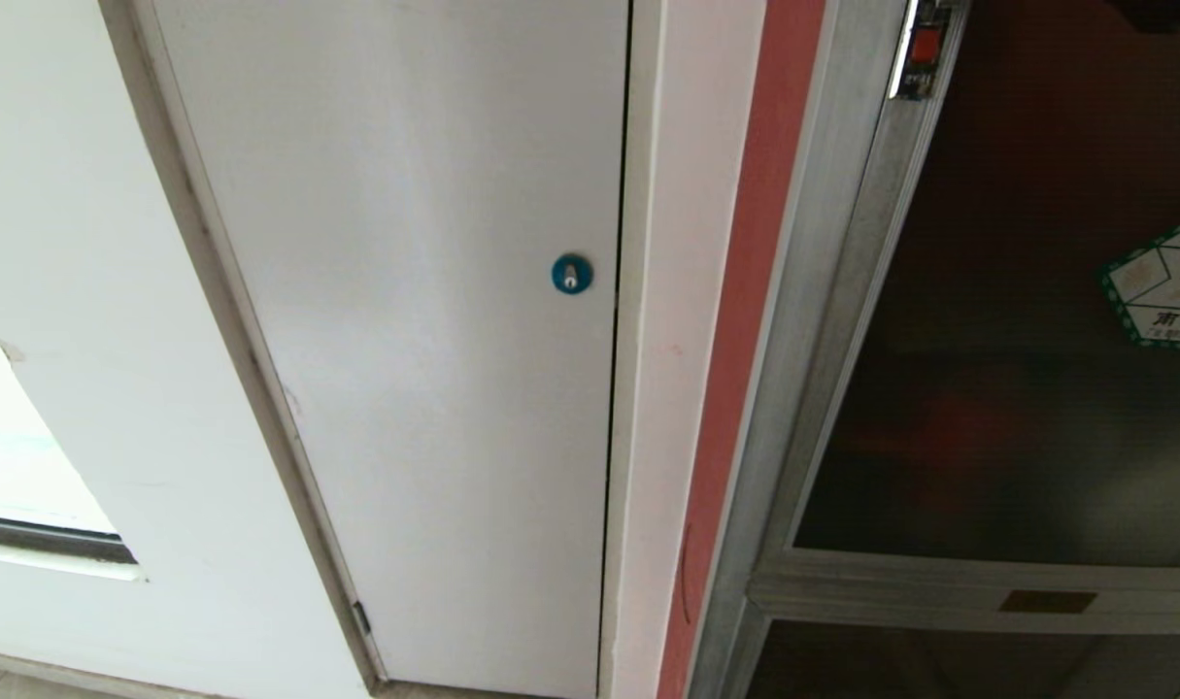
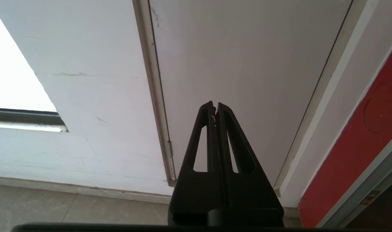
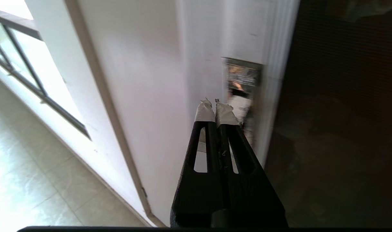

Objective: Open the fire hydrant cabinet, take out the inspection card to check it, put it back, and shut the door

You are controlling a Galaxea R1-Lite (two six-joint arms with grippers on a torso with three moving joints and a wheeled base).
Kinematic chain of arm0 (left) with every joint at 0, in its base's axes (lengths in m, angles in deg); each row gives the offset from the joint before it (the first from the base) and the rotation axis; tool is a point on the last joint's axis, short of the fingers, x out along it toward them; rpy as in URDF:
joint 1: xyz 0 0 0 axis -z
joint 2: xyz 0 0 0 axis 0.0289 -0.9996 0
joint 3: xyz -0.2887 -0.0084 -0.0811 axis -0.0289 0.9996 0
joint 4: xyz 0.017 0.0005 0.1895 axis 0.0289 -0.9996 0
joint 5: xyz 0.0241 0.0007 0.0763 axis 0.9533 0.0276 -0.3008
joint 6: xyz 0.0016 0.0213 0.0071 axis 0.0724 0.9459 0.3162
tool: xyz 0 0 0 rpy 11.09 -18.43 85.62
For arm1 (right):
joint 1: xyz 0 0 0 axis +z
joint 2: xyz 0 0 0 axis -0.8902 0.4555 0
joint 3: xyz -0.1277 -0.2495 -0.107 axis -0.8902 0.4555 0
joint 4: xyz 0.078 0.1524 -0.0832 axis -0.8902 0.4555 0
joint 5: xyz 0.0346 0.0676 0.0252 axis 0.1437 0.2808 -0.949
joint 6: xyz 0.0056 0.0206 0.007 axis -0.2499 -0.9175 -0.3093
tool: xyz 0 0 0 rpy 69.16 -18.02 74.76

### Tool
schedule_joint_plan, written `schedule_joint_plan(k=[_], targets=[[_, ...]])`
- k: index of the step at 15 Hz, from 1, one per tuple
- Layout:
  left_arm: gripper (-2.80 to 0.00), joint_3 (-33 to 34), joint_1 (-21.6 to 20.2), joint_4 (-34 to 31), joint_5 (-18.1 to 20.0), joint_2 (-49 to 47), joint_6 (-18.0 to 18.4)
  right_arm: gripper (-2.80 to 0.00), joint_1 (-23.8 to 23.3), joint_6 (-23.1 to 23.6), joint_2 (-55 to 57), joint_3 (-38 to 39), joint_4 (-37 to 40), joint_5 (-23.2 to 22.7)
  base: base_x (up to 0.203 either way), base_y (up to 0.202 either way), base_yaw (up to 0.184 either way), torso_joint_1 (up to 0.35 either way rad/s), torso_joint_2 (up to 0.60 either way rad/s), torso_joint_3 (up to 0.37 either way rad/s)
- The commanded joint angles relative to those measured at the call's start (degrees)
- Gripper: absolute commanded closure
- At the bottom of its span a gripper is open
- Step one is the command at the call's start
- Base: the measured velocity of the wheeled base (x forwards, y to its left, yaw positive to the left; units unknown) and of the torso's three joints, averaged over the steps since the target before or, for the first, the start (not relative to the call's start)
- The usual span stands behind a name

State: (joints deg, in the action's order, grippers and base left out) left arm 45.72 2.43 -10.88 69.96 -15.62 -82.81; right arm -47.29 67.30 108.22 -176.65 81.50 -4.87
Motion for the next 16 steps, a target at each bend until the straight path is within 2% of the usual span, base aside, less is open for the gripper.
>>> schedule_joint_plan(k=[1,5,16], targets=[[0.0,0.01,0.02,0.07,-0.02,-0.07,0.03,0.0,-0.98,-0.04,0.72,0.2,0.06,-0.12,0.0,0.0,0.0,0.0,0.0,0.0],[0.0,0.01,0.02,-0.01,-0.02,-0.07,0.03,0.0,-2.71,-0.04,2.42,0.3,-0.03,-0.21,0.0,0.0,0.0,0.0,0.0,0.0],[0.0,0.01,0.02,0.07,-0.02,-0.07,0.03,0.0,-2.87,0.05,2.67,2.94,-0.2,-0.47,0.0,0.0,0.0,0.0,0.0,0.0]])
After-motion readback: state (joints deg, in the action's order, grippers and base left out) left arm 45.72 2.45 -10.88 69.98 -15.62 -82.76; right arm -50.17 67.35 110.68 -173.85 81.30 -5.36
